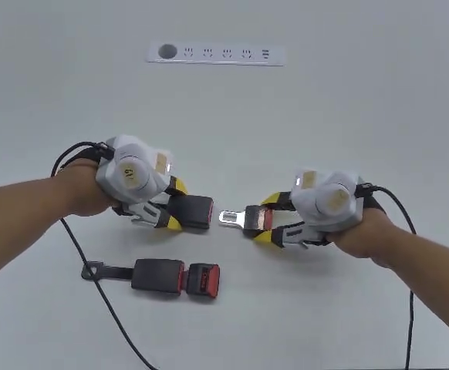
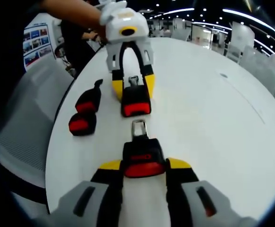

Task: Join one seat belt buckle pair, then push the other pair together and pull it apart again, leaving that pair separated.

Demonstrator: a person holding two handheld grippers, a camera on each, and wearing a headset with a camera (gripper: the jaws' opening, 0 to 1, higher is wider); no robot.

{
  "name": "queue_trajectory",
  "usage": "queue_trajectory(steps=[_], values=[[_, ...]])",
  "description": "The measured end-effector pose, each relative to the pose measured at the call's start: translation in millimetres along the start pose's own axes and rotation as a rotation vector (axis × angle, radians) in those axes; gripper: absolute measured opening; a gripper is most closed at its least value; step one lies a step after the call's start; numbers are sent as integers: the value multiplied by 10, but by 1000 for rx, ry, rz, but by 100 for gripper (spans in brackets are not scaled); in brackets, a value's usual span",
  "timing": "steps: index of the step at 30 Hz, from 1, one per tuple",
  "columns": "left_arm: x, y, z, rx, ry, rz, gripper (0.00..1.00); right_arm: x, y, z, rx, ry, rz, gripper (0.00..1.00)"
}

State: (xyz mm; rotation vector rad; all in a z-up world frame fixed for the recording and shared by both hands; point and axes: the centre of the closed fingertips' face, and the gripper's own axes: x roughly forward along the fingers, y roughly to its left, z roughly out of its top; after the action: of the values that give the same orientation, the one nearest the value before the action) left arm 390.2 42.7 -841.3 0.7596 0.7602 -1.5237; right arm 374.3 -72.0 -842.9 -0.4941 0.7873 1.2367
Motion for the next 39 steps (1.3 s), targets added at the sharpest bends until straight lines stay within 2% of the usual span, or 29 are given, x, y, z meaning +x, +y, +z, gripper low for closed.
queue_trajectory(steps=[32,39], values=[[-1,3,10,-7,4,4,34,-366,-49,-449,11,9,-17,35],[4,7,-1,-8,2,4,34,-425,-55,-504,10,11,-21,35]])
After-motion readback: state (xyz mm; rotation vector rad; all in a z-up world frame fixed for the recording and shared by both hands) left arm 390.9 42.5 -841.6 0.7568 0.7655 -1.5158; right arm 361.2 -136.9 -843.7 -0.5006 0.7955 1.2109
